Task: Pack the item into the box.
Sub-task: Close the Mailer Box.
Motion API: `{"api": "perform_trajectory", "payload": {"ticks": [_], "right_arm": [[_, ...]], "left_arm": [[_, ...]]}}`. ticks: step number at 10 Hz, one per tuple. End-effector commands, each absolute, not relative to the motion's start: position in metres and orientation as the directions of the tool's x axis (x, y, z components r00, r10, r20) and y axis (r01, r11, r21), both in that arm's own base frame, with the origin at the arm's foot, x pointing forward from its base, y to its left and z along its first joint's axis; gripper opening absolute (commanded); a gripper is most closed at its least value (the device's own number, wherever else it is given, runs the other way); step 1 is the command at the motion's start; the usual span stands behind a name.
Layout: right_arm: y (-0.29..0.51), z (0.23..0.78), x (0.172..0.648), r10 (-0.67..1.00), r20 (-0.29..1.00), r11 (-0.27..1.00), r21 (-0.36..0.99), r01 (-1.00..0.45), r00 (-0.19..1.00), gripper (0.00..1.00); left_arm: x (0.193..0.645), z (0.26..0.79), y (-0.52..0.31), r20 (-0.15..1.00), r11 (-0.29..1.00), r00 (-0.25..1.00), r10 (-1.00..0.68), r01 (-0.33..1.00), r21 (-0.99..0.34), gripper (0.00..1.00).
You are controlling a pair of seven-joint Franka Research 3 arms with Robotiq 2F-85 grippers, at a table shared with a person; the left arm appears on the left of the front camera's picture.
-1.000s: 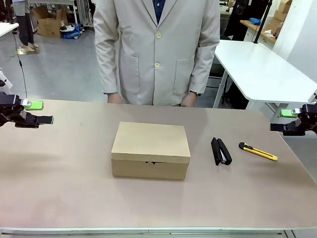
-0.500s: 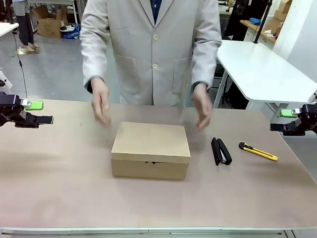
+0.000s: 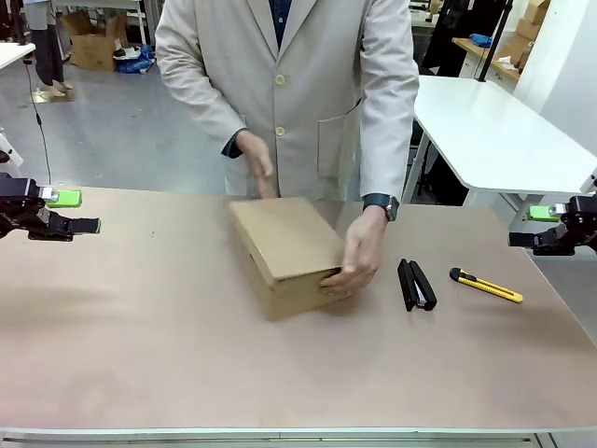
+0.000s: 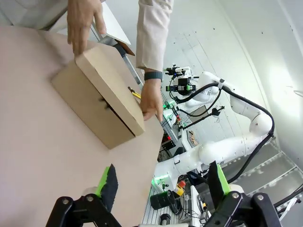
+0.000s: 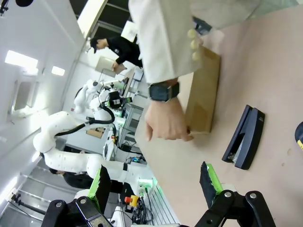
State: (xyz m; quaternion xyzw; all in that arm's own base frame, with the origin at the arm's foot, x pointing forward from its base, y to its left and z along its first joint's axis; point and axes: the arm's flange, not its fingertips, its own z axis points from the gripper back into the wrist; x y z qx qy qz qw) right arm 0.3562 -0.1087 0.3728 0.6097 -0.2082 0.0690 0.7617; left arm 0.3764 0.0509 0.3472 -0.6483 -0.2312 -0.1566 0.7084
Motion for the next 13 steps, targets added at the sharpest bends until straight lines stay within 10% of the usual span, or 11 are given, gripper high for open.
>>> {"api": "perform_trajectory", "payload": {"ticks": [1, 13], "right_arm": [[-0.1079, 0.3759, 0.3538, -0.136, 0.404, 0.245, 0.899, -0.364, 0.905, 1.00], [-0.1079, 0.3759, 0.3538, -0.136, 0.404, 0.245, 0.899, -0.364, 0.905, 1.00]], "left_arm": [[0.3750, 0.3472, 0.0528, 0.546, 0.117, 0.835, 0.070, 0.537, -0.835, 1.00], [0.3750, 0.3472, 0.0528, 0.546, 0.117, 0.835, 0.070, 0.537, -0.835, 1.00]]}}
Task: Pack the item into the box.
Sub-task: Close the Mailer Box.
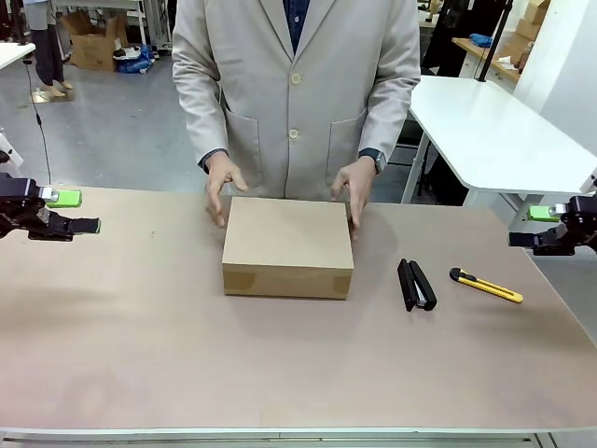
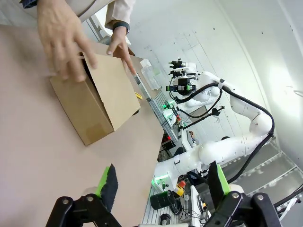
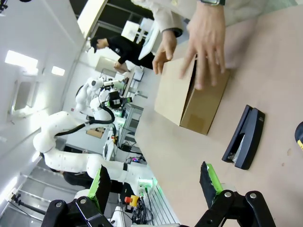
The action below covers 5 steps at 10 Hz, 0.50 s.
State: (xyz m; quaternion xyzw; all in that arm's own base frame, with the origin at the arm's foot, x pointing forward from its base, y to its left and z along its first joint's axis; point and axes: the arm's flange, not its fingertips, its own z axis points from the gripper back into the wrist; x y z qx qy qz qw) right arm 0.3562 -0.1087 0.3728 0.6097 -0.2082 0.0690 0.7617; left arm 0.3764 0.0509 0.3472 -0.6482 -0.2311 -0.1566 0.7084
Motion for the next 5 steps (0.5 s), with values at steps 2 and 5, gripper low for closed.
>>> {"api": "perform_trajectory", "payload": {"ticks": [2, 5], "right_arm": [[-0.1079, 0.3759, 0.3538, -0.136, 0.404, 0.245, 0.899, -0.364, 0.905, 1.00], [-0.1079, 0.3759, 0.3538, -0.136, 0.404, 0.245, 0.899, -0.364, 0.905, 1.00]], "left_arm": [[0.3750, 0.3472, 0.0528, 0.546, 0.117, 0.835, 0.070, 0.537, -0.835, 1.00], [0.3750, 0.3472, 0.0528, 0.546, 0.117, 0.835, 0.070, 0.537, -0.835, 1.00]]}}
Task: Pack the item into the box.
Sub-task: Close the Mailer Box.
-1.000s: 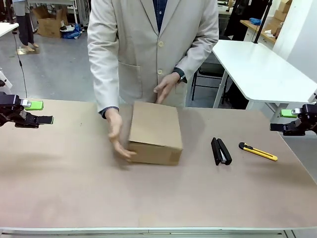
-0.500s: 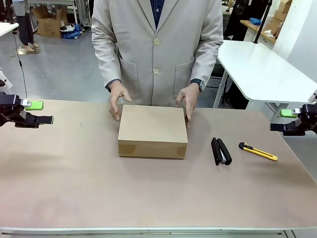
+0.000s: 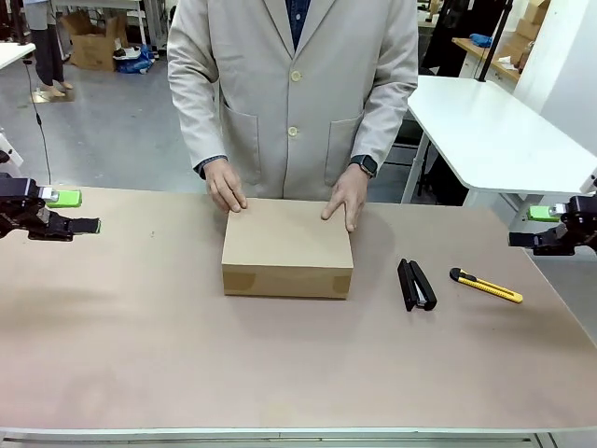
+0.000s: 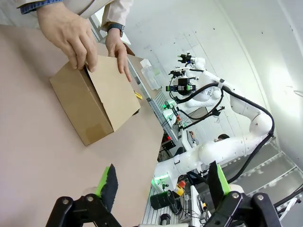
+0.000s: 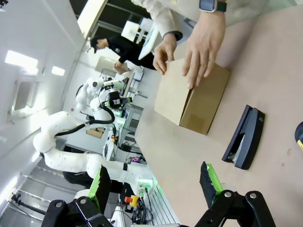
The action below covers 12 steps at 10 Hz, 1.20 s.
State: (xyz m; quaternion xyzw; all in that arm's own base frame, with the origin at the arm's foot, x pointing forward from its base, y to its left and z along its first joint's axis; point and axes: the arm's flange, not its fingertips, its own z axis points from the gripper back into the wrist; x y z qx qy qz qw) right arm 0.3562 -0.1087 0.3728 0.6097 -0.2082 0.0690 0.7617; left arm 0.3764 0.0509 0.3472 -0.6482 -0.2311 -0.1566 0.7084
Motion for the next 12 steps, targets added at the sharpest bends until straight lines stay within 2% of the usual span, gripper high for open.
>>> {"api": "perform_trajectory", "payload": {"ticks": [1, 12], "right_arm": [[-0.1079, 0.3759, 0.3538, -0.136, 0.404, 0.245, 0.899, -0.364, 0.905, 1.00], [-0.1079, 0.3759, 0.3538, -0.136, 0.404, 0.245, 0.899, -0.364, 0.905, 1.00]], "left_arm": [[0.3750, 0.3472, 0.0528, 0.546, 0.117, 0.835, 0.070, 0.537, -0.835, 1.00], [0.3750, 0.3472, 0.0528, 0.546, 0.117, 0.835, 0.070, 0.537, -0.835, 1.00]]}}
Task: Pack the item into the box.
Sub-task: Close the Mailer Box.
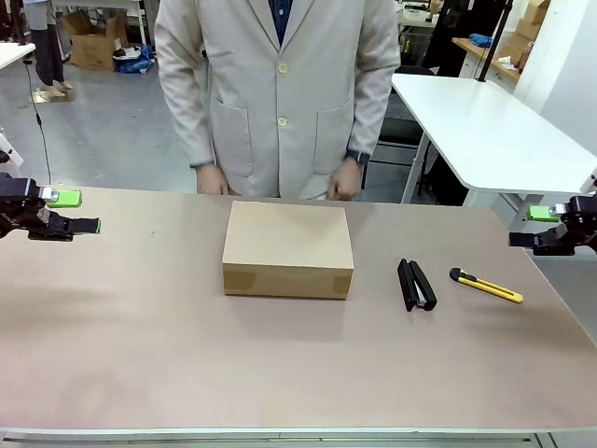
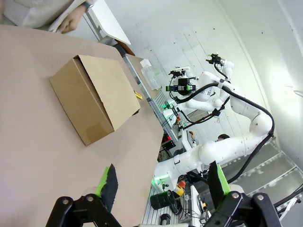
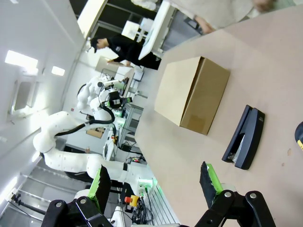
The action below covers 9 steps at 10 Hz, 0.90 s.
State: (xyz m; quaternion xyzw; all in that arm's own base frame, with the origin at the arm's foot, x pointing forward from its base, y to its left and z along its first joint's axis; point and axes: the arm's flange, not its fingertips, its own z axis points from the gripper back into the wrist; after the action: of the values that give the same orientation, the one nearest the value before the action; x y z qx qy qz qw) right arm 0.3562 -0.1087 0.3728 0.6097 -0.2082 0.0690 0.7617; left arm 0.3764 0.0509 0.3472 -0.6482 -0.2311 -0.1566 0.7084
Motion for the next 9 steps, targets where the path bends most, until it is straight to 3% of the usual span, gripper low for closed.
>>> {"api": "perform_trajectory", "payload": {"ticks": [1, 9], "right_arm": [[-0.1079, 0.3759, 0.3538, -0.136, 0.404, 0.245, 0.899, -0.364, 0.905, 1.00], [-0.1079, 0.3759, 0.3538, -0.136, 0.404, 0.245, 0.899, -0.364, 0.905, 1.00]], "left_arm": [[0.3750, 0.3472, 0.0528, 0.546, 0.117, 0.835, 0.070, 0.537, -0.835, 1.00], [0.3750, 0.3472, 0.0528, 0.546, 0.117, 0.835, 0.070, 0.537, -0.835, 1.00]]}}
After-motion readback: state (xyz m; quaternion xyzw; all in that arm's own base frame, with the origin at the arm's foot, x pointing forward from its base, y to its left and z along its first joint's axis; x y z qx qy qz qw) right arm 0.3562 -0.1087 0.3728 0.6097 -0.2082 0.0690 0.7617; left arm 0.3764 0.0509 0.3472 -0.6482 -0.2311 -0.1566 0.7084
